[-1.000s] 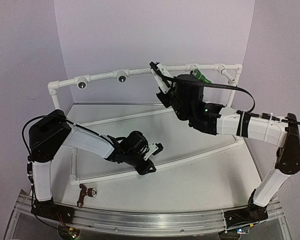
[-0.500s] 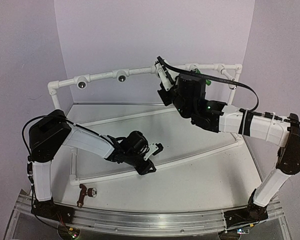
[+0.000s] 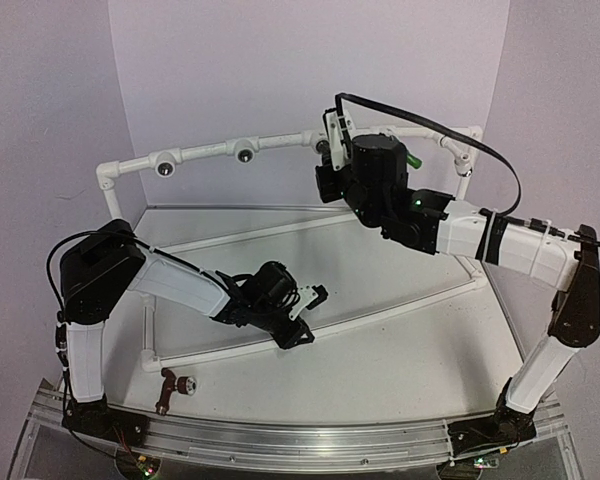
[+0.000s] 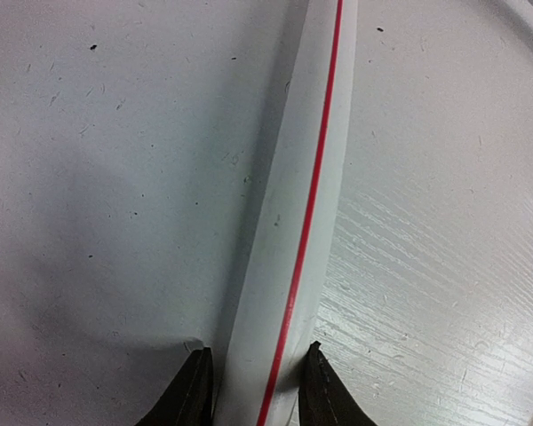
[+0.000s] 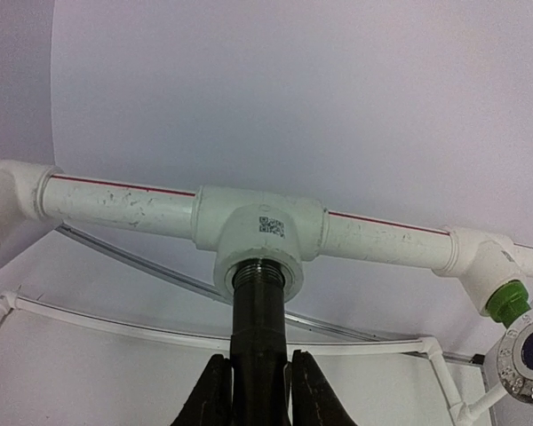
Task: Install the water faucets
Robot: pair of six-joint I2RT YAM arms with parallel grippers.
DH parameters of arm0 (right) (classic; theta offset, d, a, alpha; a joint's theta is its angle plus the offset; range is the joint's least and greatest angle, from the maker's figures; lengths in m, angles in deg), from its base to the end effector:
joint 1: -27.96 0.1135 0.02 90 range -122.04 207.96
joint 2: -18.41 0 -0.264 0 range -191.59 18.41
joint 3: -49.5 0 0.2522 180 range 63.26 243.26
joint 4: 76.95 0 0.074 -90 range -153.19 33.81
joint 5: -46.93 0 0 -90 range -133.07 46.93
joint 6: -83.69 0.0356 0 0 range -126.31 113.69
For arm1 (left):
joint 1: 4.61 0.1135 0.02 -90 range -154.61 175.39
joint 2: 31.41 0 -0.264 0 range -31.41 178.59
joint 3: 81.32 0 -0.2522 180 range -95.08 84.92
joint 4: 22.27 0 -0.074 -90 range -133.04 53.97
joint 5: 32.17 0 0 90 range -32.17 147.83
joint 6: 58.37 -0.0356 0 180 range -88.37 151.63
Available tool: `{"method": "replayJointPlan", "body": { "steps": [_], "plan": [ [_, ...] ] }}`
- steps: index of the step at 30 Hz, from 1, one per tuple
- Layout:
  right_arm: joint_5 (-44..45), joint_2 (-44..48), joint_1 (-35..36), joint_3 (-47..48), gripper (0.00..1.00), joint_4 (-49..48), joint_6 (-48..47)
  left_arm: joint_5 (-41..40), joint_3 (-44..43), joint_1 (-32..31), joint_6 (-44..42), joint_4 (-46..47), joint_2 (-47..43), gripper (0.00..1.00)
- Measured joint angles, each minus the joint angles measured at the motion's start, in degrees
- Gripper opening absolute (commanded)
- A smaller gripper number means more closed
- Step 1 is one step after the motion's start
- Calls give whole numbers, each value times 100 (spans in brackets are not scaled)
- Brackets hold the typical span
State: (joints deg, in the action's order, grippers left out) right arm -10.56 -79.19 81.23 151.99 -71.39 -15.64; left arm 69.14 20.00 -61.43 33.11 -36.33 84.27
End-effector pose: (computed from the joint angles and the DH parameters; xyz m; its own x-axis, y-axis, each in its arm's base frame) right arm 0.2607 0.3173 0.3955 0.0506 -0.1608 -0.9857 -0.3509 0.9212 -0.1683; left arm 0.2154 -0.3422 0.1149 -0.4485 0.6396 -0.6244 0.8769 0.4501 -0.1687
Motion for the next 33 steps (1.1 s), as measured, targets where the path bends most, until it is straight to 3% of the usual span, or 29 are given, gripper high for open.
{"method": "replayJointPlan", "body": {
  "steps": [12, 33],
  "plan": [
    [-409, 0, -158, -5, 0, -44, 1182, 13, 0, 13, 0, 78, 20, 8],
    [-1295, 128, -495, -611, 0, -965, 3294, 57, -31, 31, -2, 131, 66, 7]
  ]
}}
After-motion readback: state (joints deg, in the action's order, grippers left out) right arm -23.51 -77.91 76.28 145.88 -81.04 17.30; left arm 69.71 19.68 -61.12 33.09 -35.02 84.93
